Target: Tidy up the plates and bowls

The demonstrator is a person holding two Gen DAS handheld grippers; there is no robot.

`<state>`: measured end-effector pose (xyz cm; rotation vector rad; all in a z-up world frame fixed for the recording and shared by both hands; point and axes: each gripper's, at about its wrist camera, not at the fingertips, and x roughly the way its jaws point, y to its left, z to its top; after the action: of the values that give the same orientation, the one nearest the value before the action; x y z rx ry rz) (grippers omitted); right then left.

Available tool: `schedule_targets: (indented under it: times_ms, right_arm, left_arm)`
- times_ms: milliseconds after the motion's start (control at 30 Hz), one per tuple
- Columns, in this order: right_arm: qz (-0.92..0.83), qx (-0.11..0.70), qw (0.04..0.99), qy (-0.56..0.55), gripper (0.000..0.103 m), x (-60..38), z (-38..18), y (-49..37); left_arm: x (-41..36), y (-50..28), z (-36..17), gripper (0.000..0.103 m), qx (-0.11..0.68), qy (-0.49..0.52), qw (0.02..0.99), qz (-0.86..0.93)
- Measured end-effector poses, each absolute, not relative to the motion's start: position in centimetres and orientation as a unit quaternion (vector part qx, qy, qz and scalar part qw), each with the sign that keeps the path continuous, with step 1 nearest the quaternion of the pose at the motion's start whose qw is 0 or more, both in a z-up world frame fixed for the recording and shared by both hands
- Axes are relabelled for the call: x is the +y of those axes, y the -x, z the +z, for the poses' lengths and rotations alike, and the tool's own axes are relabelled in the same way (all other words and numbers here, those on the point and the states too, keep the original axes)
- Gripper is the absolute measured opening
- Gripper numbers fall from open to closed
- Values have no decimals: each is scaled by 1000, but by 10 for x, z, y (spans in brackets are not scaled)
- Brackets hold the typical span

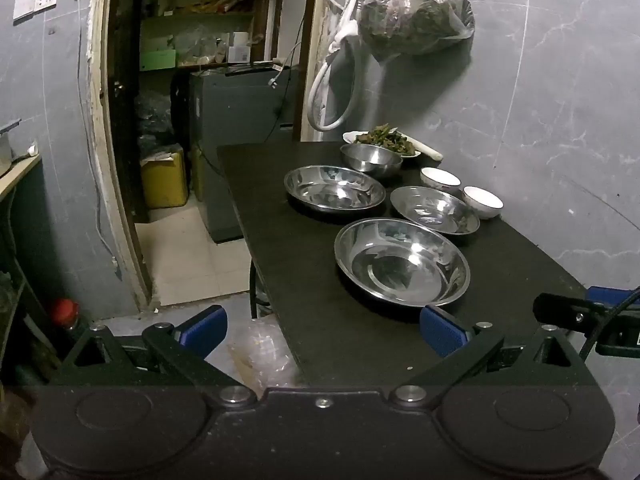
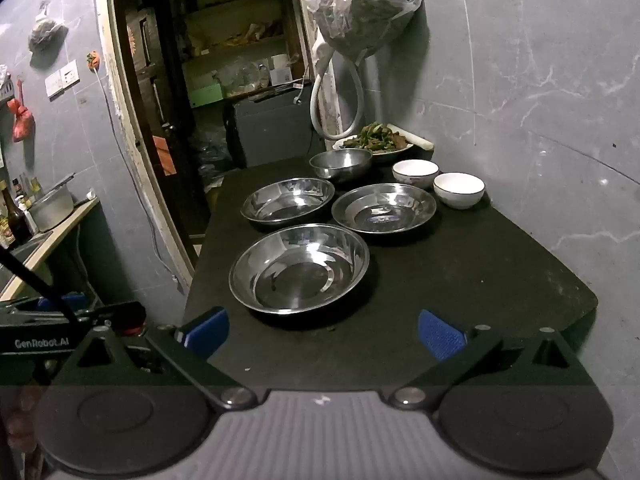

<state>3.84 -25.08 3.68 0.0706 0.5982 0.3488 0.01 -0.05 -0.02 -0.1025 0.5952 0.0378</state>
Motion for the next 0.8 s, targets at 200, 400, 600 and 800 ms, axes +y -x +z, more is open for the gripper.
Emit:
schedule_targets:
  times_ms: [200,400,600,800]
  right_arm:
    - [171,293,940,-35,103,-251,36,-40]
    - [171,293,940,-36,103,-251,36,-41]
    - [171,292,940,-36,103,-251,36,-41]
    - [171,292,940,-36,103,-251,36,-40]
  left_arm:
    - [-3,1,1,102,291,50,955,16]
    - [-1,0,0,102,291,53,955,17]
    - [-1,0,0,102,292,53,955,17]
    - [-1,0,0,102,292,53,955,17]
